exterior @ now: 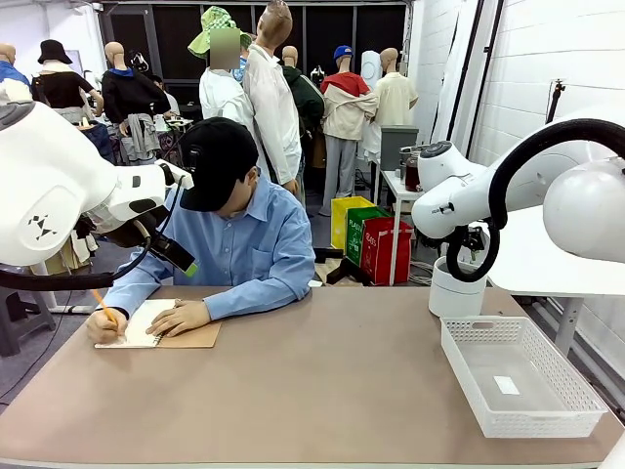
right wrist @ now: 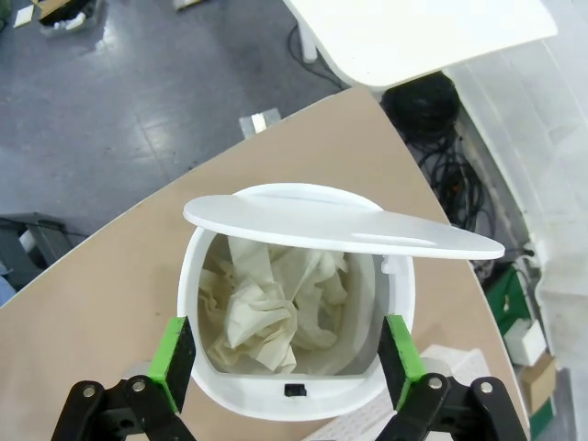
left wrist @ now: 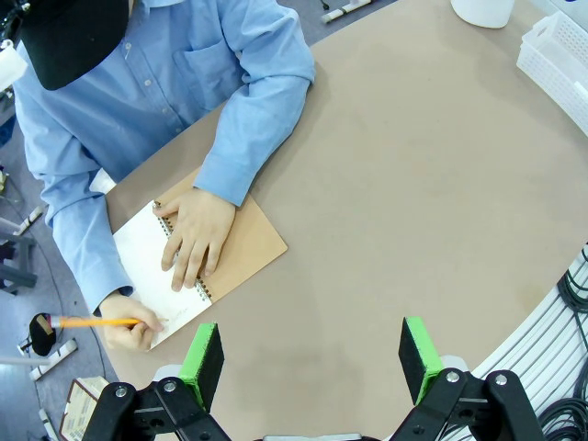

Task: Sort the paper based on its condition.
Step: If a person hands you a paper, place it in the Organizing basket , and if it's crumpled, put it in the Trash can.

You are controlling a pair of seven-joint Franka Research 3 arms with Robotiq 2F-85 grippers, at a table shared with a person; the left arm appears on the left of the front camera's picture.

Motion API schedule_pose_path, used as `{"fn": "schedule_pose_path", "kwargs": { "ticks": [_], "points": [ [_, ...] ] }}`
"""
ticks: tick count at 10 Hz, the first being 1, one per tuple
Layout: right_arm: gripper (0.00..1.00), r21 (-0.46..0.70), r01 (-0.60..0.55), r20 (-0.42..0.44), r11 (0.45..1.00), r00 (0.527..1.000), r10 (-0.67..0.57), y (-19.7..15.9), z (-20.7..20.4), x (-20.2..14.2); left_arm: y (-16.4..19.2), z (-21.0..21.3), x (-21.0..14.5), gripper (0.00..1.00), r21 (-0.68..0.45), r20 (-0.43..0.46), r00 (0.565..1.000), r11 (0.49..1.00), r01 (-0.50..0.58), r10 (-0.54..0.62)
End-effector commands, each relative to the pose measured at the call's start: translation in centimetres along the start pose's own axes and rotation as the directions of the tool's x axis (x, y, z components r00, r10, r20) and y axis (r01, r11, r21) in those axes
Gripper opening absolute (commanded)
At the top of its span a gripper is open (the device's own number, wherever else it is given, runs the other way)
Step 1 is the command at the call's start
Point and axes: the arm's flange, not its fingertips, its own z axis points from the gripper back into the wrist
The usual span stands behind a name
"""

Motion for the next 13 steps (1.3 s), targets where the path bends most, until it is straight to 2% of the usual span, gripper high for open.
{"fn": "schedule_pose_path", "kwargs": {
  "ticks": [1, 6, 7, 11, 13],
  "points": [
    [1.00, -0.009, -0.007, 0.007, 1.000, 1.000, 0.007, 0.0, -0.3, 0.0, 0.1, 0.0, 0.0, 1.00, -0.001, 0.001, 1.000, 1.000, -0.001, 0.001],
    [1.00, 0.000, 0.000, 0.000, 1.000, 1.000, 0.000, 0.0, 0.0, 0.0, 0.1, 0.0, 0.0, 1.00, -0.001, 0.001, 1.000, 1.000, -0.001, 0.001],
    [1.00, 0.075, -0.031, 0.008, 0.997, 1.000, 0.030, 0.1, 1.3, -0.4, 0.1, 0.0, 0.0, 1.00, -0.001, 0.001, 1.000, 1.000, -0.001, 0.001],
    [1.00, 0.250, -0.259, 0.067, 0.933, 0.966, 0.250, 1.5, 8.1, -4.1, 0.1, 0.0, 0.0, 1.00, -0.001, 0.001, 1.000, 1.000, -0.001, 0.001],
    [1.00, 0.335, -0.434, 0.150, 0.837, 0.901, 0.407, 1.5, 11.2, -7.2, 0.1, 0.0, 0.0, 1.00, -0.001, 0.001, 1.000, 1.000, -0.001, 0.001]
  ]
}}
